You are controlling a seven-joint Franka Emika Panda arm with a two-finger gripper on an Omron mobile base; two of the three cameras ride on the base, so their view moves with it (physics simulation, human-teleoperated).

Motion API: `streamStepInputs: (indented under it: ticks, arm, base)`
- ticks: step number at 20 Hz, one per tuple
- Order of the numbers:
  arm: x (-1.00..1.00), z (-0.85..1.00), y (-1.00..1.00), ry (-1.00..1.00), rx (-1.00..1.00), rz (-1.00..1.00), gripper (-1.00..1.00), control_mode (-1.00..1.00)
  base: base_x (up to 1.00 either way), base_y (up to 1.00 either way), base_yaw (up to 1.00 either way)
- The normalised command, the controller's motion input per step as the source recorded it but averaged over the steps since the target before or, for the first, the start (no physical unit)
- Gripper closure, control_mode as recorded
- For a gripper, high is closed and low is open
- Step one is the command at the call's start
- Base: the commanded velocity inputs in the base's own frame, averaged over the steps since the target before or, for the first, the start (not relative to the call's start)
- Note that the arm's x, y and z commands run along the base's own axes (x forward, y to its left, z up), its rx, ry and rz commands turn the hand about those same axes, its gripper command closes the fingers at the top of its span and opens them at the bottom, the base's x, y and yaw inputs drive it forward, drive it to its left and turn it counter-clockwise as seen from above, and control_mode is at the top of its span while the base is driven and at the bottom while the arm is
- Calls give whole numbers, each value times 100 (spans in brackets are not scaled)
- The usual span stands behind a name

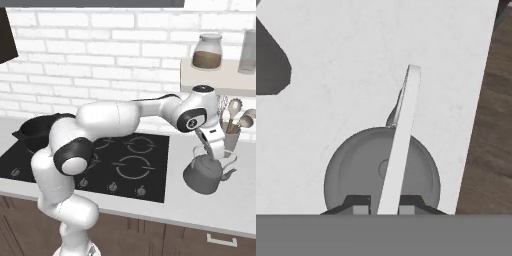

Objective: Pick the kettle from the counter and place it on a stove burner. Then turn the burner on.

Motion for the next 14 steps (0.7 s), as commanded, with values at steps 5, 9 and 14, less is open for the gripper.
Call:
streamStepInputs:
  ticks: [5,9,14]
  arm:
    - [-7,29,91,-13,-11,-13,100,-100]
    - [-2,20,100,-5,-11,-18,100,-100]
    - [0,22,100,-10,-12,-18,100,-100]
  base:
    - [0,0,0]
    - [0,0,0]
    - [0,0,0]
